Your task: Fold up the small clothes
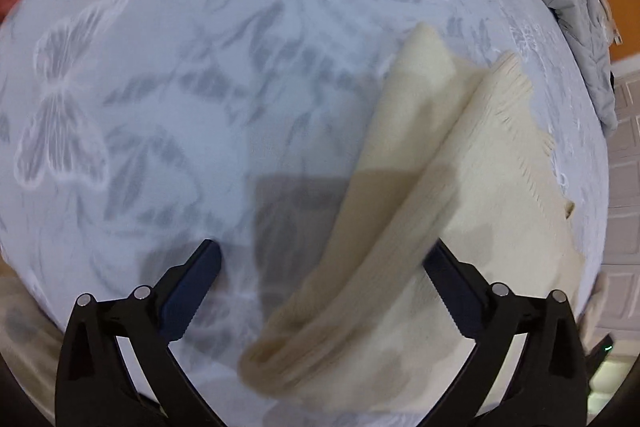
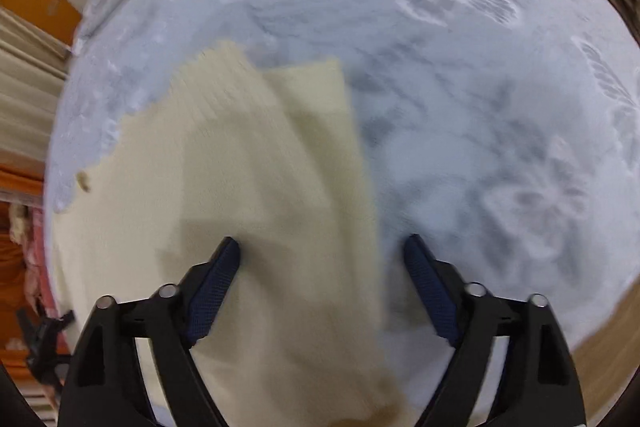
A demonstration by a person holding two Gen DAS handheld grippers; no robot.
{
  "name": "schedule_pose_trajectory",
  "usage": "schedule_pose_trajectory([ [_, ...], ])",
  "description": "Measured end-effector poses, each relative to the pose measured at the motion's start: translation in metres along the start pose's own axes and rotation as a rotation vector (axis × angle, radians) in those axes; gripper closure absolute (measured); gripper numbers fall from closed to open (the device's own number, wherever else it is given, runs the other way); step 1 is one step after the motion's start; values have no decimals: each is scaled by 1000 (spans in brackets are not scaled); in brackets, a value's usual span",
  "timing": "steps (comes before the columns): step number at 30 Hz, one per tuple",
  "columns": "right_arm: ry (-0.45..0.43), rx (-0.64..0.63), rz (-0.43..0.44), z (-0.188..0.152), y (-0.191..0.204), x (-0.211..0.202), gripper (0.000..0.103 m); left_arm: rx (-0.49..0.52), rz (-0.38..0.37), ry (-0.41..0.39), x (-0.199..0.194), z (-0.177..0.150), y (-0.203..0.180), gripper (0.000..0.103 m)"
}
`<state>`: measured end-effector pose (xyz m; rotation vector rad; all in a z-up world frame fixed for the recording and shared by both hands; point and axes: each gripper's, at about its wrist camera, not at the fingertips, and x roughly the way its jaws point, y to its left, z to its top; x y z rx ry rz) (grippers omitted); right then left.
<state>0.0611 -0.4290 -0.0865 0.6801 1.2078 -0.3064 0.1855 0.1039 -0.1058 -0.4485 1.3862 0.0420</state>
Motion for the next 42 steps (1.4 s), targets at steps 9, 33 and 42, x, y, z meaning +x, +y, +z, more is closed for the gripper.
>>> schedule_pose_trajectory([
  [9, -125, -73, 253, 7, 63, -103, 83, 71, -183, 17, -95, -1, -16, 91],
  [33, -161, -380, -267, 17, 98, -16, 43, 271, 5, -102, -48, 7, -64, 22],
  [42, -229, -185, -26, 32, 74, -43, 97, 311, 41, -116, -31, 46, -96, 96],
])
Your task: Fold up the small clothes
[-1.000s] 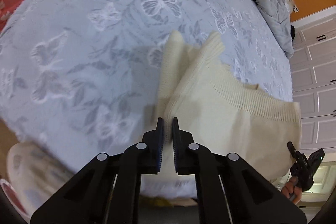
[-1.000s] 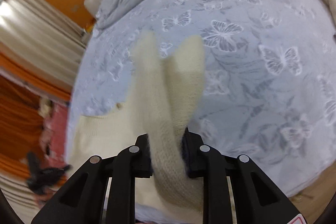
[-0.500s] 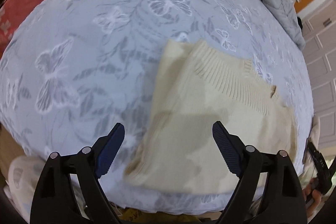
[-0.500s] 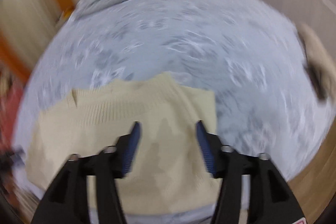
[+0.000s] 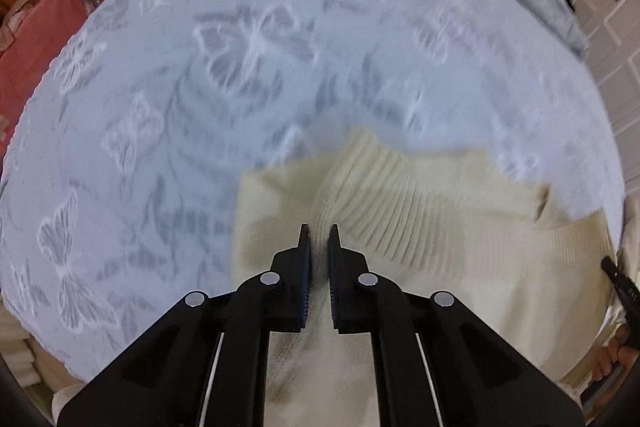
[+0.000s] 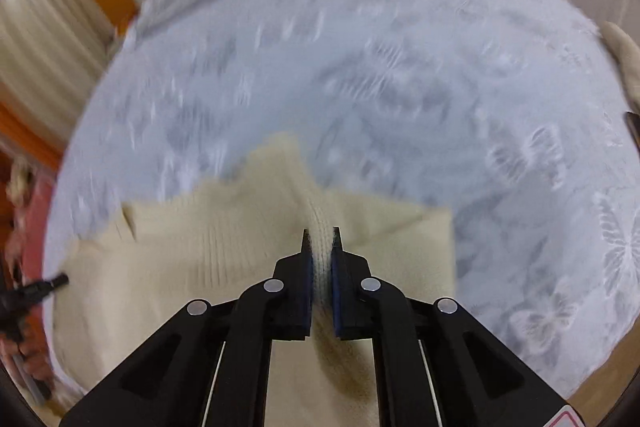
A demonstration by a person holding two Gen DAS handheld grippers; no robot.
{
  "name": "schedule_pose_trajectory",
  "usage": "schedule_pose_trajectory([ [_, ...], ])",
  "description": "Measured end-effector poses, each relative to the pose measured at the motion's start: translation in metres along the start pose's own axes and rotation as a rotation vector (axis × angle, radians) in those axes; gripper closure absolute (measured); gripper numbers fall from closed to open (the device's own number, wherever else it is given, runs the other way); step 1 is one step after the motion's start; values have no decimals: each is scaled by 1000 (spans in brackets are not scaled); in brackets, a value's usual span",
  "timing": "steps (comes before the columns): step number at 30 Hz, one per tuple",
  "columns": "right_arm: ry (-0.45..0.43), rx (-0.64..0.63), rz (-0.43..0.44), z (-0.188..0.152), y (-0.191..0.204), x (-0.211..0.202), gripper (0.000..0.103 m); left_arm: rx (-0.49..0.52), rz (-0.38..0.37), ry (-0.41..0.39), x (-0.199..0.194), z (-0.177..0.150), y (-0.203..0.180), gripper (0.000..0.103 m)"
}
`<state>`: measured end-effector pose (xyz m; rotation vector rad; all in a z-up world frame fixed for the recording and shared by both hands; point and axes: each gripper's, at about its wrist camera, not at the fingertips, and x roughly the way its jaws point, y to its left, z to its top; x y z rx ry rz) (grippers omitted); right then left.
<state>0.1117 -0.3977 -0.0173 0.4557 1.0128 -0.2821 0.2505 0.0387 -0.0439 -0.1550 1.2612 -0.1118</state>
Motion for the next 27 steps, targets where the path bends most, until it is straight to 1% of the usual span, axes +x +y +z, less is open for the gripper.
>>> schedule_pose_trajectory([
  [1, 4, 20, -9, 3, -7, 2, 97, -6, 6, 4, 3, 4, -1, 96],
  [2, 42, 39, -35, 4, -15, 17, 96, -4, 28, 20, 11, 7, -1, 95],
  [4, 184, 36, -80, 0, -26, 55, 95, 15, 84, 103, 42, 6, -2, 90],
  [5, 211, 35, -93, -4, -27, 63, 95, 16, 90, 113, 45, 5, -2, 89],
  [6, 168, 31, -109, -5, -23, 52, 85, 4, 77, 76, 34, 1, 1, 82],
  [7, 127, 26, -128, -5, -17, 40, 81, -4, 71, 60, 26, -2, 3, 75],
  [8, 62, 11, -162, -8, -5, 17, 74, -16, 71, 36, 15, -7, 7, 49],
  [9, 26, -1, -160, -10, 4, 4, 72, -35, 68, 3, -1, -16, 14, 23],
  [10, -5, -18, -141, -15, 14, -9, 72, -48, 70, -25, -13, -23, 20, 17],
  [11, 2, -41, -100, -19, 27, -17, 72, -60, 80, -55, -23, -30, 25, 15],
  [12, 23, -62, -51, -25, 41, -21, 81, -65, 97, -68, -31, -38, 30, 15],
  [13, 45, -82, 2, -32, 55, -24, 86, -55, 109, -48, -33, -44, 32, 15],
  [14, 77, -106, 68, -43, 75, -24, 100, -52, 118, -29, -32, -46, 33, 15],
  [15, 111, -137, 113, -53, 95, -22, 103, -48, 141, -13, -33, -51, 34, 15],
  [16, 127, -161, 128, -61, 107, -21, 103, -44, 154, -15, -35, -54, 34, 15],
  [18, 145, -227, 130, -76, 142, -12, 103, -25, 177, -18, -39, -63, 32, 15],
  [21, 191, -243, 135, -89, 168, 3, 103, -9, 171, -7, -44, -73, 29, 15],
  [23, 225, -256, 103, -94, 177, 18, 103, 9, 179, -10, -44, -77, 27, 15],
  [25, 264, -260, 64, -97, 177, 35, 103, 21, 175, -4, -45, -81, 26, 15],
  [27, 272, -276, 43, -103, 174, 41, 103, 20, 166, 3, -44, -85, 27, 15],
])
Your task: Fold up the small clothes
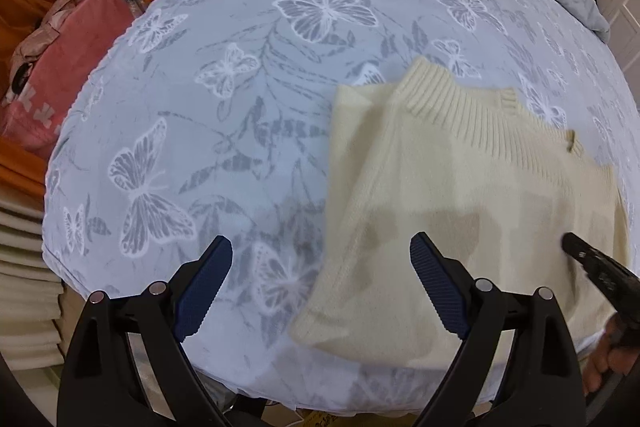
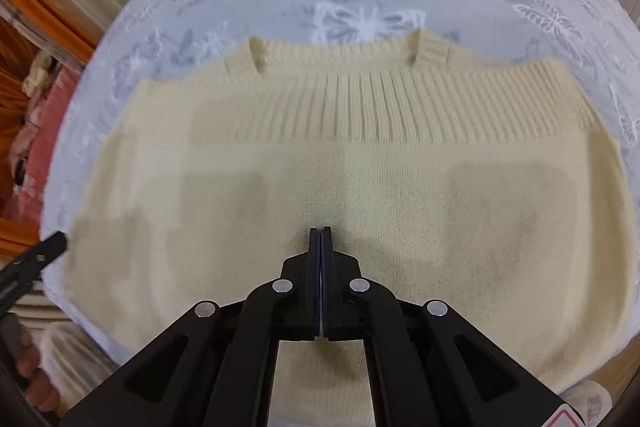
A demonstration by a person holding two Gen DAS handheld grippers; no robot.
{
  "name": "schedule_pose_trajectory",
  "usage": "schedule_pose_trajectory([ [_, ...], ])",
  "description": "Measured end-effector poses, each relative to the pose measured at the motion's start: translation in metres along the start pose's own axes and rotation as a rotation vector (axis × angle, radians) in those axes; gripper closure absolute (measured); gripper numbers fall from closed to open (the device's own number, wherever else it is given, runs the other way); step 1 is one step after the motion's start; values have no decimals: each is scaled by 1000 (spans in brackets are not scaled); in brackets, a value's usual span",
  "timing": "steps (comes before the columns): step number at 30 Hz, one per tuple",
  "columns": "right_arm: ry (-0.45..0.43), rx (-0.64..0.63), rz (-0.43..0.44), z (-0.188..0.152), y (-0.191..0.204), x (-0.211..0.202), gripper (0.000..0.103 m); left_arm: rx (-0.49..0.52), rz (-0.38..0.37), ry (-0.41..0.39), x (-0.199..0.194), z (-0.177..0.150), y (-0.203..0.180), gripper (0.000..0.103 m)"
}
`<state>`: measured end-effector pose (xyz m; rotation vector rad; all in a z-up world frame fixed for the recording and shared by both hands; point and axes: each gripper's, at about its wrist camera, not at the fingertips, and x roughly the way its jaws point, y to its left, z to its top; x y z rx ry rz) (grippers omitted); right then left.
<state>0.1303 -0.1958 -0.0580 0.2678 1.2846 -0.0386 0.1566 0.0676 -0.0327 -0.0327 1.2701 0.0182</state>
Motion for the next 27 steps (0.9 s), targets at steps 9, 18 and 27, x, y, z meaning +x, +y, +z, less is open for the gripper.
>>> schedule_pose_trajectory([
  [9, 25, -18, -25, 2, -3, 15, 103, 11, 2, 24, 10, -8, -2, 15],
  [18, 24, -28, -11, 2, -5, 20, 103, -52, -37, 117, 46, -18, 2, 6],
  [27, 12, 10, 56, 1, -12, 20, 103, -294, -211, 145, 72, -25, 29, 25],
])
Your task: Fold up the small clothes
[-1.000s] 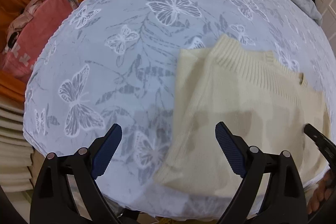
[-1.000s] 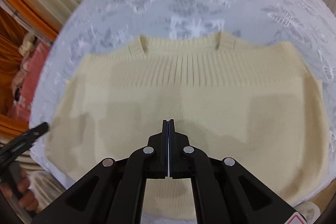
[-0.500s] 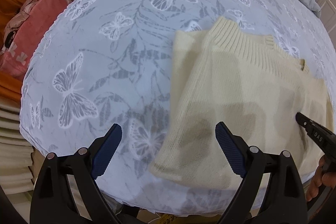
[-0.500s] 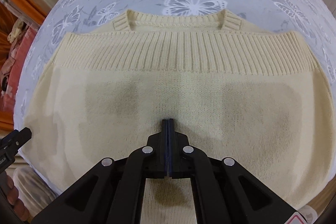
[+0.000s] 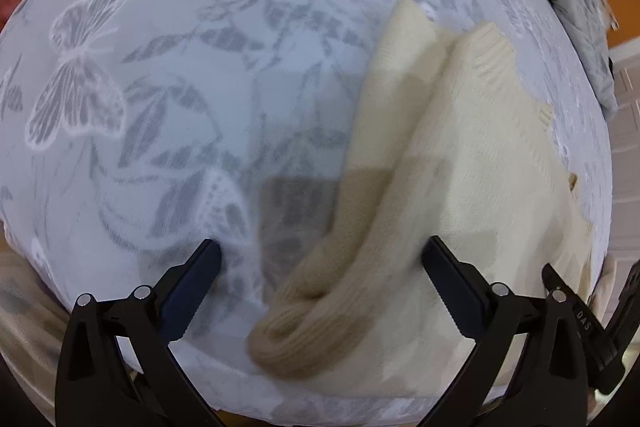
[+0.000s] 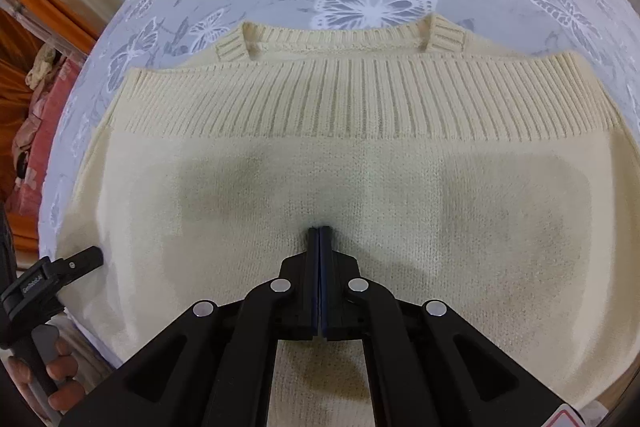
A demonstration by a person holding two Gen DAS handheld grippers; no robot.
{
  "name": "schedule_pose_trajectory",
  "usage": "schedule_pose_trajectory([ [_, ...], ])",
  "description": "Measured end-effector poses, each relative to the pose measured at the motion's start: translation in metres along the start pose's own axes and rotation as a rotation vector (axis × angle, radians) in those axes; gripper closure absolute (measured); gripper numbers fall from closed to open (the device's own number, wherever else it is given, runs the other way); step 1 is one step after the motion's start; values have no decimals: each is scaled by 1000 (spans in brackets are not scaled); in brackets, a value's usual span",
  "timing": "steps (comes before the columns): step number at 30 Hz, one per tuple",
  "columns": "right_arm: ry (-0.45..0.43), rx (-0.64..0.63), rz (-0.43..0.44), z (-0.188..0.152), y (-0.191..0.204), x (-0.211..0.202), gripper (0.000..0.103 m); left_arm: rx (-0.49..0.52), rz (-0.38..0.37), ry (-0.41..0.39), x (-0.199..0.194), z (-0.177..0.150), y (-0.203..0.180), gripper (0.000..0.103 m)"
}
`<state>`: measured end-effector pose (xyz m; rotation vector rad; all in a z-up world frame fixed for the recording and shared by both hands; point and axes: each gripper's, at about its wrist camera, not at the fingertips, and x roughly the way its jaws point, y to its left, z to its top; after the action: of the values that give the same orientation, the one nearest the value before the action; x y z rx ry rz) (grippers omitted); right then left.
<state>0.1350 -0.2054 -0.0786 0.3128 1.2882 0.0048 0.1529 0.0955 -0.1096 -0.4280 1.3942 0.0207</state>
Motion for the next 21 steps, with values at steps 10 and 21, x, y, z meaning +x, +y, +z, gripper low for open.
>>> schedule_pose_trajectory([
  [10, -112, 160, 161, -14, -33, -43, 93, 271, -116, -150, -105, -3, -108, 83],
  [21, -277, 377, 94, -95, -178, -136, 69, 808, -77, -119, -80, -132, -322, 78],
])
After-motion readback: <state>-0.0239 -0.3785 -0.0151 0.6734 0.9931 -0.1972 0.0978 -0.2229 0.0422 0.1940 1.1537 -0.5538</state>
